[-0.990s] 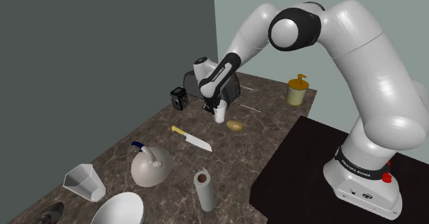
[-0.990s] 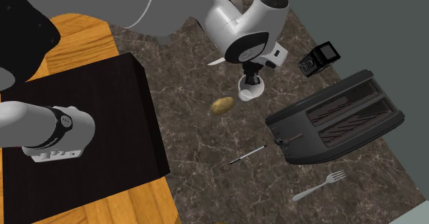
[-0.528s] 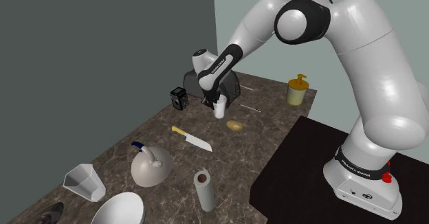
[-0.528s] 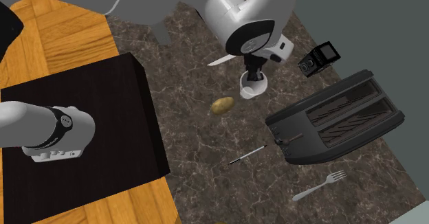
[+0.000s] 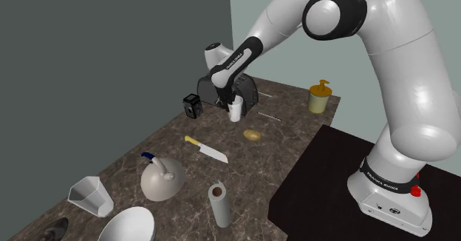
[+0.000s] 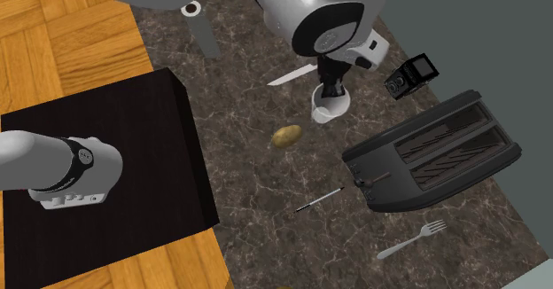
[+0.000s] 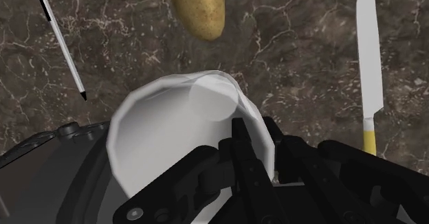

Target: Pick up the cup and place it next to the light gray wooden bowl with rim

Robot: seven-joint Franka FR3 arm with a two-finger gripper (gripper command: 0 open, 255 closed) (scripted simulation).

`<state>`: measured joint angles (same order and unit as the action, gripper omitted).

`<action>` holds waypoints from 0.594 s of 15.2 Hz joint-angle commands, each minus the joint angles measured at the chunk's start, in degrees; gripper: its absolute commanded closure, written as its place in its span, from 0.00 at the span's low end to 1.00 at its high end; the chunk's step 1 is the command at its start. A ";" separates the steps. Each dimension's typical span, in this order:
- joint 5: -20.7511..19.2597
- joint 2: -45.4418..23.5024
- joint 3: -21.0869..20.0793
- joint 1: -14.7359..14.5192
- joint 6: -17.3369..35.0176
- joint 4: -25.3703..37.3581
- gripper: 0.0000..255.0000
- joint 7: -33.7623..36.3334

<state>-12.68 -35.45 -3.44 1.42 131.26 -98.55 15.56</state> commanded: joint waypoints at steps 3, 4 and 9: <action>0.35 1.95 -0.22 0.10 -2.06 0.14 1.00 -0.42; 0.44 2.42 -0.28 0.13 -2.61 0.22 1.00 -0.53; 0.89 4.70 -0.52 0.25 -5.35 0.70 1.00 -1.09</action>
<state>-11.87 -31.26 -3.90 1.69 126.48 -97.88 14.52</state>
